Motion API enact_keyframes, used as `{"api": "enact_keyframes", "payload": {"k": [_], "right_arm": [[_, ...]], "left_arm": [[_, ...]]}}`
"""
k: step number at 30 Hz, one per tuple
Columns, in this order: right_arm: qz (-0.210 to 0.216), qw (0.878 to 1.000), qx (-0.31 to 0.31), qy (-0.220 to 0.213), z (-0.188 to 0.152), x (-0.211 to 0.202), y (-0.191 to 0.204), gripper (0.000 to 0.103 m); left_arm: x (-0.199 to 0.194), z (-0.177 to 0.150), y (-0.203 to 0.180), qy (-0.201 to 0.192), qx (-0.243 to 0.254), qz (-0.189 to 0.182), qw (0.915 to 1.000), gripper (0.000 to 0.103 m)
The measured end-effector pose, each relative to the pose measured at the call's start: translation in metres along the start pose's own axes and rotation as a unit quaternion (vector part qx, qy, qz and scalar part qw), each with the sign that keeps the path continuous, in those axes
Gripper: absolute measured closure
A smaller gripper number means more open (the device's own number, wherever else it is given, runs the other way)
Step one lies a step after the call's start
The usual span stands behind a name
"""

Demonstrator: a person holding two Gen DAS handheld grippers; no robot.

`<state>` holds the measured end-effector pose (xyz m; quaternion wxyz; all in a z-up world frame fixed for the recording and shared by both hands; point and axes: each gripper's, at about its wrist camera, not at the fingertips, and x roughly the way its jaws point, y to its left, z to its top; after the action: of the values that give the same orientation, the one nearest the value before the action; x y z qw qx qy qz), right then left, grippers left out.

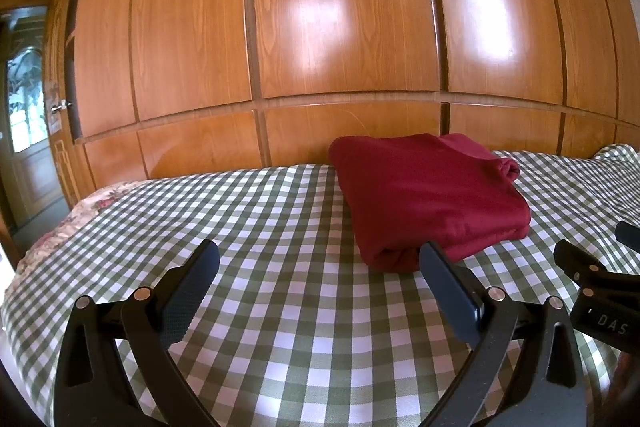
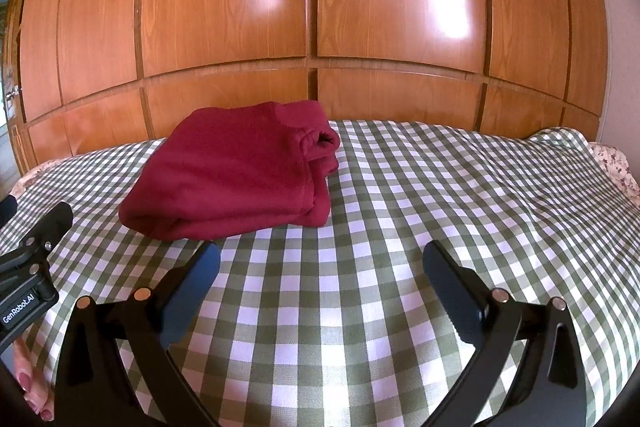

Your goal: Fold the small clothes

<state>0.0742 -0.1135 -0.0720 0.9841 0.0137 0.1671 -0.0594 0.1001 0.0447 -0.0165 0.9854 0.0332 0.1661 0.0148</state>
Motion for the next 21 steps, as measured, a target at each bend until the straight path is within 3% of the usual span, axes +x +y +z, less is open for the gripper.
{"api": "enact_keyframes", "payload": {"k": [21], "right_arm": [[0.001, 1.000, 0.002, 0.006, -0.0015, 0.0034, 0.0001, 0.002]], "left_arm": [[0.0010, -0.0004, 0.0000, 0.002, -0.004, 0.003, 1.0000, 0.004]]}}
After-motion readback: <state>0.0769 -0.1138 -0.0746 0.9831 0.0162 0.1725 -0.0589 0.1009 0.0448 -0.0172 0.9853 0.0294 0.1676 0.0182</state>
